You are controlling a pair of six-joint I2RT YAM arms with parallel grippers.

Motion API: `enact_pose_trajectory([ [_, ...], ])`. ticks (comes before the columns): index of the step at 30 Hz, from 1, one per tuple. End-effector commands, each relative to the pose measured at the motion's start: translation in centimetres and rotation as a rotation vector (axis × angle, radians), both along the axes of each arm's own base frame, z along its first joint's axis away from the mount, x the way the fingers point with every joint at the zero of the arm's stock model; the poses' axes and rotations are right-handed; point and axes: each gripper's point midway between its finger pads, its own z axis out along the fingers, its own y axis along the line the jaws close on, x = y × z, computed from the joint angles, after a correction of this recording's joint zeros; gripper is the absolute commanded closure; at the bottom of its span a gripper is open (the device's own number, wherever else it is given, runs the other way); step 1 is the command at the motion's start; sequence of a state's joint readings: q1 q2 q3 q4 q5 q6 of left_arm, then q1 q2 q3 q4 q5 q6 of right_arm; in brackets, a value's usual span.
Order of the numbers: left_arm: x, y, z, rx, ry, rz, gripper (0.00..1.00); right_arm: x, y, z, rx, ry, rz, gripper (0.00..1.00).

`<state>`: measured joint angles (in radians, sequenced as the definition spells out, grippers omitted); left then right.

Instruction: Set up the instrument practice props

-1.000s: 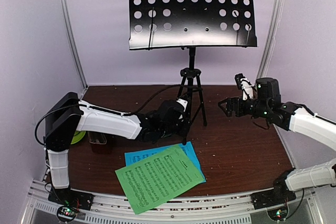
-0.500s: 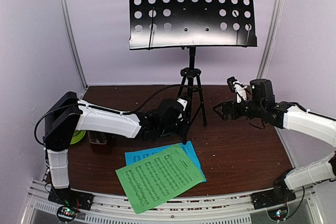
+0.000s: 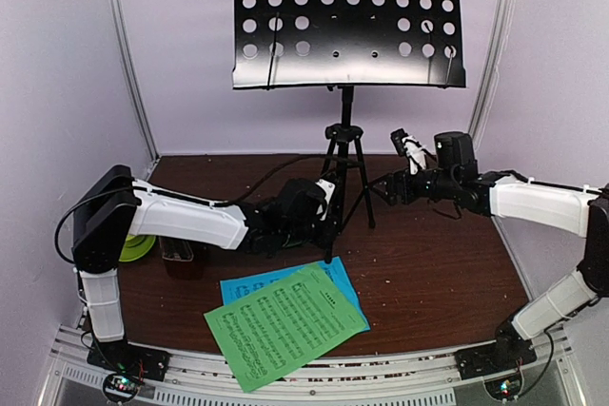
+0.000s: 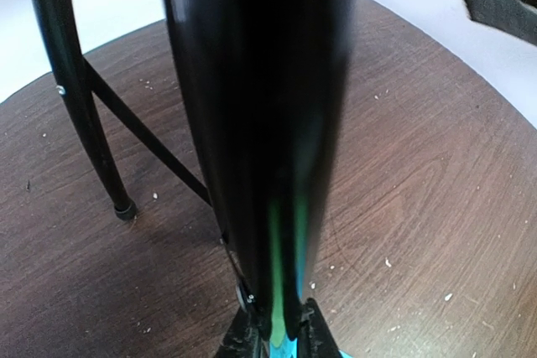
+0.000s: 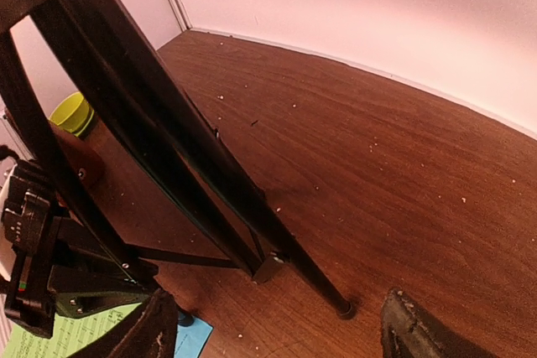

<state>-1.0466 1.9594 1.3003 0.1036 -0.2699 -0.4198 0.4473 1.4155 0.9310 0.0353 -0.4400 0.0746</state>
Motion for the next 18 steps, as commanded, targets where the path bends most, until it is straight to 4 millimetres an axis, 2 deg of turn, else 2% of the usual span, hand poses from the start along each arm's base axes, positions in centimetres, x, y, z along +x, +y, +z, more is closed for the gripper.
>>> enact_pose_trajectory([
  [1,0.5,1.4,1.3,0.009,-0.018,-0.003,1.0,1.7,1.5,2.5,0.031,-0.087,0.038,0.17],
  [11,0.8,2.1,1.5,0.012,-0.014,-0.041,1.0,3.1,3.8,2.4,-0.017,-0.131,0.062,0.24],
  [18,0.8,2.8,1.6,0.022,-0.018,-0.062,1.0,3.6,4.5,2.1,-0.074,-0.172,0.056,0.35],
])
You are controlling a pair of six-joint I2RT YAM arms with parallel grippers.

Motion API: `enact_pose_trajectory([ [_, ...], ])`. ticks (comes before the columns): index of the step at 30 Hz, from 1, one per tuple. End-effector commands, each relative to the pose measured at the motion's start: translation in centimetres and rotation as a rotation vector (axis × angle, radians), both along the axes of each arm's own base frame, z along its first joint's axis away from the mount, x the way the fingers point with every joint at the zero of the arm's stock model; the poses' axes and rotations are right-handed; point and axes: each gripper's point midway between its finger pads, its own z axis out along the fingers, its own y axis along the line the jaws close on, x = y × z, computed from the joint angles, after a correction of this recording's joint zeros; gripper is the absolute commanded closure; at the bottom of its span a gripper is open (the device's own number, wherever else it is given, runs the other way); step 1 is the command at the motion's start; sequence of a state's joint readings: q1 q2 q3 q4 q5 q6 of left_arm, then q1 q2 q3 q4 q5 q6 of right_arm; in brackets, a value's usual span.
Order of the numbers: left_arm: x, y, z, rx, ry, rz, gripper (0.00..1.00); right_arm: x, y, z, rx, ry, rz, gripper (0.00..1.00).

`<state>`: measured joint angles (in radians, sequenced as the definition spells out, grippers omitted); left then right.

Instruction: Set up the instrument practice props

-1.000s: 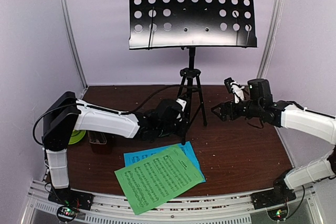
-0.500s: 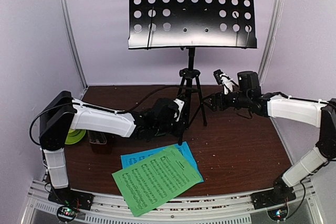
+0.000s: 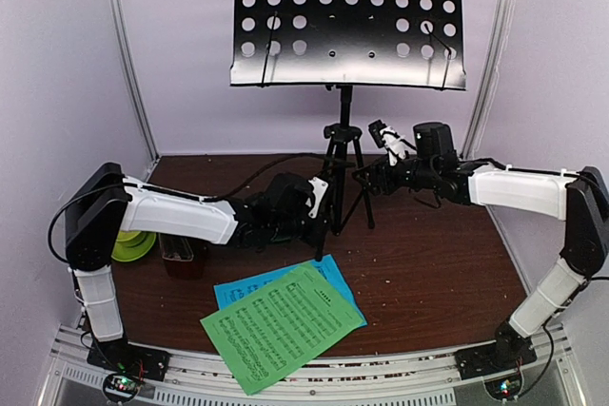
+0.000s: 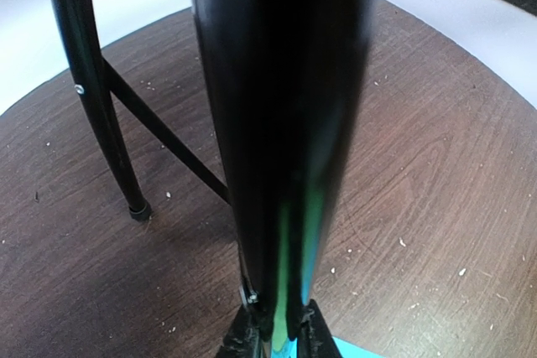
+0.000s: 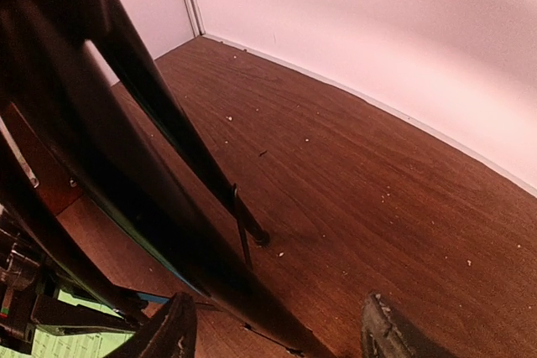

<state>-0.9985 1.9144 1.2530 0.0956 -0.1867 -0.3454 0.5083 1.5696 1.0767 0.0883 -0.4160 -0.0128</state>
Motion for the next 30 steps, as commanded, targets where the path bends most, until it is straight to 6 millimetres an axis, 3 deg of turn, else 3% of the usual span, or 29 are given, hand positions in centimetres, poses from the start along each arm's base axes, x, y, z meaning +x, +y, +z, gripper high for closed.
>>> enact_pose_trajectory([
  [1,0.4,1.3,1.7,-0.01,-0.02,-0.003,1.0,1.0,0.4,1.1,-0.032,-0.077,-0.018,0.37],
  [10,0.1,2.1,1.9,0.023,-0.045,-0.033,1.0,1.6,1.0,1.0,-0.097,-0.111,-0.022,0.6],
  [19,0.5,4.3,1.7,0.05,-0.045,-0.019,1.0,0.6,2.5,1.0,-0.156,-0.125,0.007,1.0],
  [25,0.6,7.1,1.6,0.08,-0.057,0.005,1.0,0.2,1.9,0.9,-0.194,-0.104,-0.024,1.0],
  [30,0.0,9.1,0.3,0.122,-0.047,0.004,1.0,-0.8,0.9,1.0,-0.212,-0.067,-0.055,1.0],
])
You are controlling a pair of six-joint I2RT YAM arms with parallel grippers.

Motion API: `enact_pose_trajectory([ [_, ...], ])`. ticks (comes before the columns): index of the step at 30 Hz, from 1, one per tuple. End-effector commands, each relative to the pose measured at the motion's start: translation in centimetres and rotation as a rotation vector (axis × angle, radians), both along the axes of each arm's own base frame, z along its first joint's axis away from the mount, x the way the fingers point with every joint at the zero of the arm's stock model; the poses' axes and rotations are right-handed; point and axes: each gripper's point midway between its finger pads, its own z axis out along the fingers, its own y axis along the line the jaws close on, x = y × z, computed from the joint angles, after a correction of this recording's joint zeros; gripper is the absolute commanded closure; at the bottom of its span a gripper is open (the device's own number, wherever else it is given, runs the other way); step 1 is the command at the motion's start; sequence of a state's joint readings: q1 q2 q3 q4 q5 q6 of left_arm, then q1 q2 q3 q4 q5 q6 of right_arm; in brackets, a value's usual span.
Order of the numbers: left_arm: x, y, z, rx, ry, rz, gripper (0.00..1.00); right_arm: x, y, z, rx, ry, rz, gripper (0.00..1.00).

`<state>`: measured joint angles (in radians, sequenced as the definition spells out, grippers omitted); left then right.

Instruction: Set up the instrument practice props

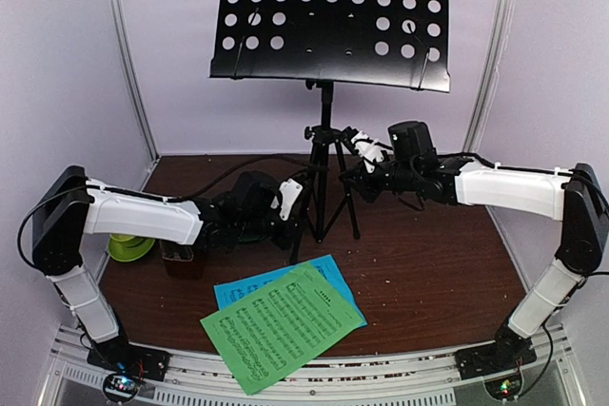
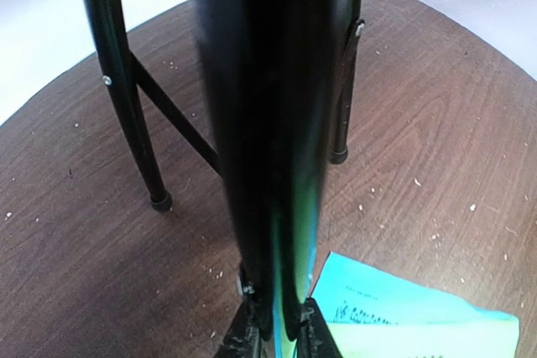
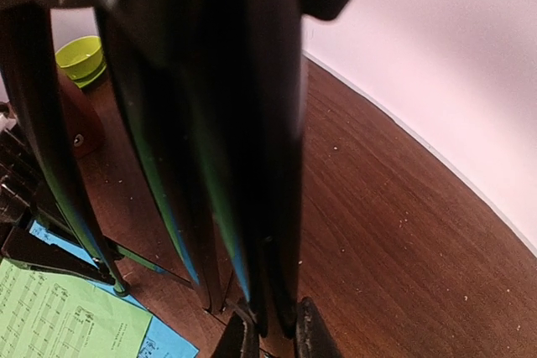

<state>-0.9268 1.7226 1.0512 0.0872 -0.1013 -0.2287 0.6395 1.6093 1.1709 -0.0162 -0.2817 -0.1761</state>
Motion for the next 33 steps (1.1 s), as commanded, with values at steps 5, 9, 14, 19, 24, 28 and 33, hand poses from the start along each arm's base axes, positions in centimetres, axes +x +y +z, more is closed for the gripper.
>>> enact_pose_trajectory([
  [5,0.3,4.8,-1.5,0.1,-0.018,0.04,1.0,-0.8,-3.5,0.3,-0.062,0.048,-0.153,1.0],
  [9,-0.3,5.8,-2.7,0.11,0.013,0.027,1.0,-1.8,-4.0,-0.5,-0.088,0.072,-0.17,1.0],
  [14,-1.1,6.8,-4.1,0.142,0.03,0.011,1.0,-2.7,-4.8,-1.3,-0.119,0.096,-0.187,1.0],
  [19,-1.8,7.9,-5.2,0.177,0.037,-0.002,1.0,-3.7,-5.0,-2.3,-0.153,0.12,-0.178,1.0],
  [24,-1.4,10.4,-5.7,0.191,0.044,0.014,1.0,-4.4,-5.6,-3.0,-0.177,0.144,-0.193,1.0],
  [28,-0.3,11.2,-5.2,0.204,0.035,-0.01,1.0,-4.5,-5.3,-2.9,-0.162,0.146,-0.184,1.0],
  [33,0.1,8.1,-4.8,0.178,0.057,-0.13,1.0,-4.3,-3.0,-2.4,-0.129,0.153,-0.133,1.0],
])
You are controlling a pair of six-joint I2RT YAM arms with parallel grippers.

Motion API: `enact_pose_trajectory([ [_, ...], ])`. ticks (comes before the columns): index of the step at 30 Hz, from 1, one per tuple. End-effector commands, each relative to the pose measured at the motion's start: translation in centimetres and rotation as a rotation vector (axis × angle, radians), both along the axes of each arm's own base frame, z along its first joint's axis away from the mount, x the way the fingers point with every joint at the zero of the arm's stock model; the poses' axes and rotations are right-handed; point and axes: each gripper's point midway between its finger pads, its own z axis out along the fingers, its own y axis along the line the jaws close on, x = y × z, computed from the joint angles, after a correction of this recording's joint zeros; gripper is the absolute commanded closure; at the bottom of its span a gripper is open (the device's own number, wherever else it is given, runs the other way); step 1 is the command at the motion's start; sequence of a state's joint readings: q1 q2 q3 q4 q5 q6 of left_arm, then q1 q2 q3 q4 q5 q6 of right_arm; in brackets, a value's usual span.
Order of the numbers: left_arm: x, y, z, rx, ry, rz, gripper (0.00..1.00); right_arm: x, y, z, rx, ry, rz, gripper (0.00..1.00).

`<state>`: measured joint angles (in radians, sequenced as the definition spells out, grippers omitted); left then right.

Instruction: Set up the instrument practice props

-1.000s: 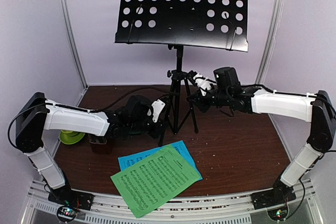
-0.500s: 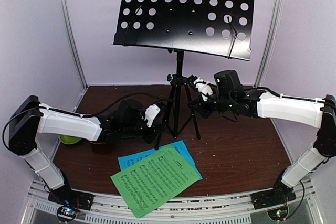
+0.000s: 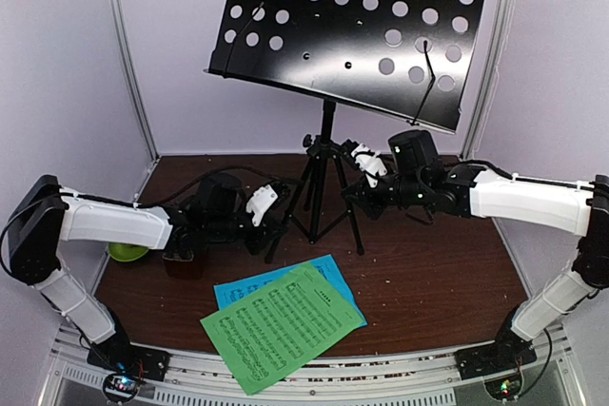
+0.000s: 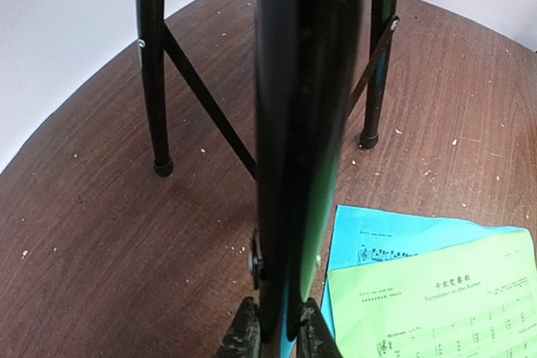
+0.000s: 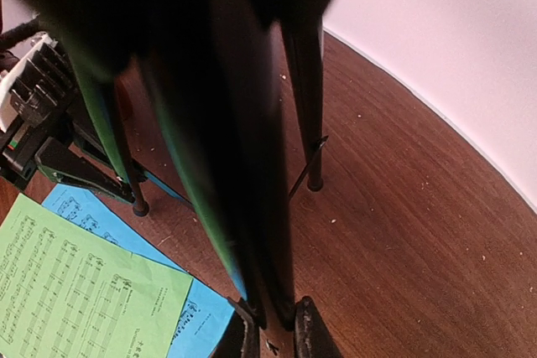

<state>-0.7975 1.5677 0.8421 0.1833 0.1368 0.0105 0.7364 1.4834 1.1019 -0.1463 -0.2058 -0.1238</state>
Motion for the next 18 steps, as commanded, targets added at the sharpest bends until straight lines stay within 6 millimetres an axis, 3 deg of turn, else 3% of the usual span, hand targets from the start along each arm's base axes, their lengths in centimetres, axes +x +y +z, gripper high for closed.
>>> enact_pose_trajectory([
  [1,1.3,3.1,-4.7,0.158,0.138,0.057,1.0,0.9,-2.5,-2.1,-0.097,0.09,-0.126,1.0],
  [6,1.6,1.7,-4.8,0.12,0.167,0.031,1.0,1.0,-0.2,-1.8,-0.118,0.101,-0.088,1.0],
  [13,1.4,2.0,-6.4,0.162,0.177,0.02,1.0,0.9,0.1,-2.5,-0.113,0.111,-0.091,1.0],
  [18,1.4,2.0,-6.2,0.15,0.178,0.005,1.0,0.7,0.3,-2.4,-0.103,0.115,-0.082,0.97],
])
